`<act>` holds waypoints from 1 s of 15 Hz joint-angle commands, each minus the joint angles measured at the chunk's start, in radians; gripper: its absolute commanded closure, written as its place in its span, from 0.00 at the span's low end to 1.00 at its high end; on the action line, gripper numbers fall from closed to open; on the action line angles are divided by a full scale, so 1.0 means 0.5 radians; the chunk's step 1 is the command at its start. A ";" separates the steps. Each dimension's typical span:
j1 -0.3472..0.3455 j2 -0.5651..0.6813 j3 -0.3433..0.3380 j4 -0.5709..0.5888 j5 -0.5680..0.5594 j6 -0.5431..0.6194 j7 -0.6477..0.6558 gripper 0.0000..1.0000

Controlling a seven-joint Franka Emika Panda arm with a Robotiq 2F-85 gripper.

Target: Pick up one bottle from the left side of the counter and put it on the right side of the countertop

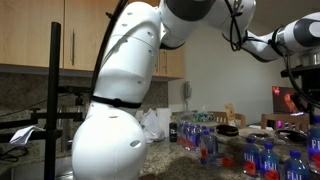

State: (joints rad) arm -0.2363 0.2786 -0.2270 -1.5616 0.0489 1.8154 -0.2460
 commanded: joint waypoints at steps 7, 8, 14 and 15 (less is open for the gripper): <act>-0.123 0.291 0.061 0.273 0.034 -0.074 0.001 0.89; -0.126 0.308 0.070 0.286 0.043 -0.076 0.007 0.89; -0.108 0.446 0.115 0.395 0.048 -0.079 0.133 0.89; -0.106 0.467 0.124 0.407 0.051 -0.080 0.153 0.89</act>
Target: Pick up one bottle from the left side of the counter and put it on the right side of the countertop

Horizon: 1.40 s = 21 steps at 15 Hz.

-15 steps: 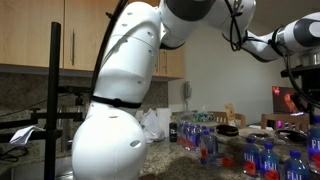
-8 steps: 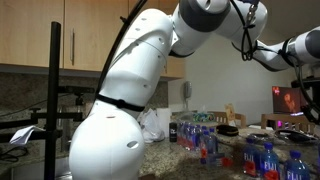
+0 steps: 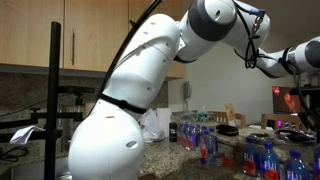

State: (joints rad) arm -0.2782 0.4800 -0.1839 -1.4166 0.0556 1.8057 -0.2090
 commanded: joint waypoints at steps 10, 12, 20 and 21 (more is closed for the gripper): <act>0.027 0.121 0.072 0.066 0.008 -0.023 0.268 0.89; 0.031 0.117 0.080 0.072 0.012 -0.023 0.277 0.89; 0.072 0.122 0.100 0.155 0.001 -0.031 0.280 0.89; 0.075 0.122 0.100 0.159 0.000 -0.028 0.279 0.89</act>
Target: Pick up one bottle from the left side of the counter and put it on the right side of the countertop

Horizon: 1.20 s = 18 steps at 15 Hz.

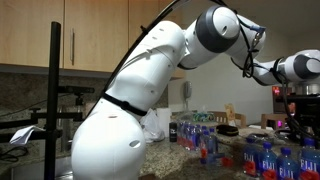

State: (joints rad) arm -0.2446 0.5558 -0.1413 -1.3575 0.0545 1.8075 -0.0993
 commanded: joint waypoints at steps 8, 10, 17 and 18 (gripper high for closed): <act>-0.004 -0.016 0.013 0.037 0.000 0.001 0.038 0.89; -0.004 0.005 0.016 0.058 -0.002 0.006 0.030 0.89; -0.027 0.002 0.017 0.037 0.003 -0.004 -0.021 0.89; -0.025 0.007 0.012 0.043 -0.011 -0.006 -0.022 0.89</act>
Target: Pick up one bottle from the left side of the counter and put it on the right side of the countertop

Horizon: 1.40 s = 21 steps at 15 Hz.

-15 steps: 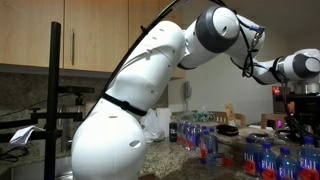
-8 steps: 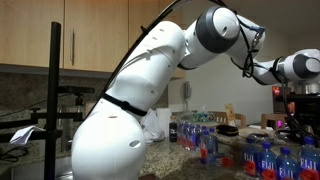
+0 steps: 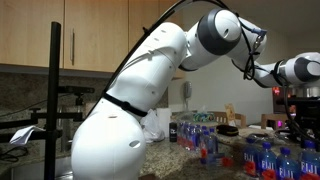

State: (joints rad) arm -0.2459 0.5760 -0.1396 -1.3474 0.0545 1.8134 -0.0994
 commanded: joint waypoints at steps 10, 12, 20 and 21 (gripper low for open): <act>-0.026 0.075 0.015 0.070 -0.026 -0.010 -0.048 0.89; -0.026 0.098 0.014 0.080 -0.029 -0.003 -0.045 0.89; -0.024 0.139 0.012 0.134 -0.057 0.002 -0.052 0.34; -0.021 0.138 0.014 0.147 -0.056 0.003 -0.048 0.27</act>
State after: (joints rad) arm -0.2480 0.6454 -0.1403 -1.3008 0.0420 1.8224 -0.1019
